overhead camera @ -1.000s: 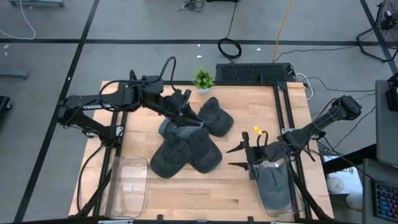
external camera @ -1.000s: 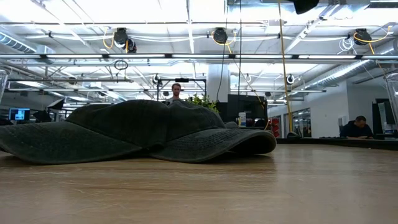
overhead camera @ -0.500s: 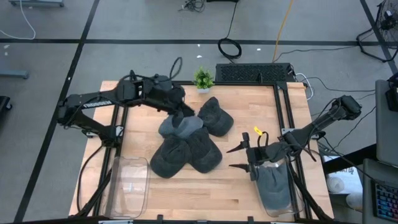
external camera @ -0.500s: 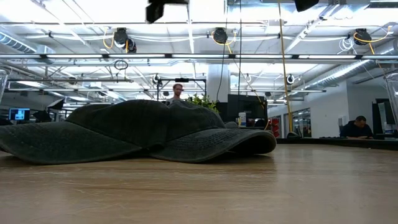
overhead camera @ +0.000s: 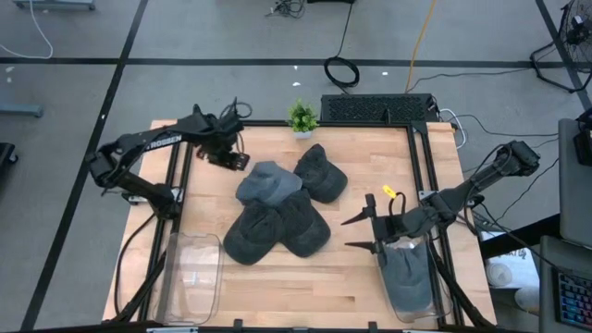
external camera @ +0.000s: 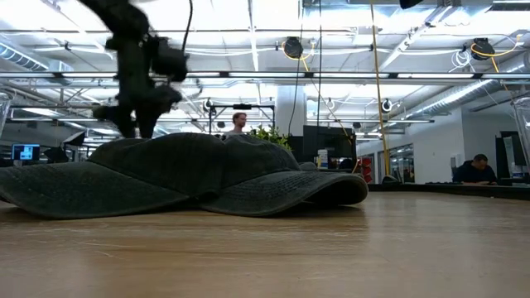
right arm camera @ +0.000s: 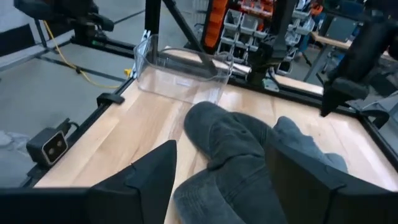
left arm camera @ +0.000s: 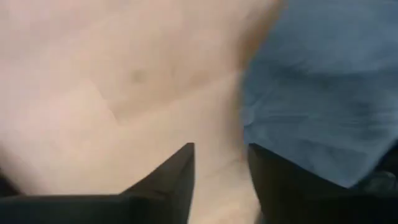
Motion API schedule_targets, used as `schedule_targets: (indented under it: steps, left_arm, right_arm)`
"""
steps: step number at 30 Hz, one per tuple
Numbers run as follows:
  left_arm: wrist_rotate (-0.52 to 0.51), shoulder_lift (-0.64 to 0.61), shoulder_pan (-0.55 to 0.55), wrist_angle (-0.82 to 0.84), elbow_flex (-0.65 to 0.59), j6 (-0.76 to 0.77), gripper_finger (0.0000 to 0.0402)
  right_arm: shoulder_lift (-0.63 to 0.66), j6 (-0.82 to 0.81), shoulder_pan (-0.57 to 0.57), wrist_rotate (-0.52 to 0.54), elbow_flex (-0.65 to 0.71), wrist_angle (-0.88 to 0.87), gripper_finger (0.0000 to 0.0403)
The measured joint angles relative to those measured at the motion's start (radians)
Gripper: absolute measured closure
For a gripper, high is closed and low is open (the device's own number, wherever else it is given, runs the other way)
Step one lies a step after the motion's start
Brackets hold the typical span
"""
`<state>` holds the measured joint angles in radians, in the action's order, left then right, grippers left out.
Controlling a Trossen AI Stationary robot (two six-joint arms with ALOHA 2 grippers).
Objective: Pick & Place hat
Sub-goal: Put the gray cap into the right transparent bin
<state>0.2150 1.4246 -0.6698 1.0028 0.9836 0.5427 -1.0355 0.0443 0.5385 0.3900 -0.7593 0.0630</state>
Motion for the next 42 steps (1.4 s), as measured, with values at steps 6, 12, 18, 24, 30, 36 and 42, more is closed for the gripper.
schedule_targets:
  steps: [6,12,18,24,30,36,42]
  left_arm:
    - [0.245,-0.007,-0.008,-0.382,-0.192,0.064,0.0167]
    - [0.254,-0.004,0.024,-0.4,-0.286,0.113,0.0149]
    - [0.157,-0.02,0.027,-0.328,-0.306,0.123,0.0149]
    - [0.23,-0.021,0.11,-0.438,-0.36,0.227,0.0149]
    - [0.233,-0.021,0.199,-0.771,-0.412,0.318,0.0149]
    - [0.24,-0.021,0.307,-1.098,-0.421,0.404,0.0149]
    - [0.289,-0.021,0.397,-1.472,-0.421,0.441,0.0149]
  right_arm:
    - [0.0,-0.006,0.0,-0.001,0.0,-0.007,0.0171]
    - [0.0,-0.029,0.0,-0.001,0.0,-0.007,0.017]
    - [0.0,-0.059,0.0,-0.002,0.0,-0.007,0.0173]
    - [0.0,-0.058,0.0,-0.002,0.0,-0.007,0.0172]
    - [0.0,-0.058,0.0,-0.002,0.0,-0.006,0.0175]
    - [0.0,-0.058,0.0,-0.002,0.0,0.0,0.0175]
    - [0.0,-0.048,0.0,-0.002,0.0,0.0,0.0178]
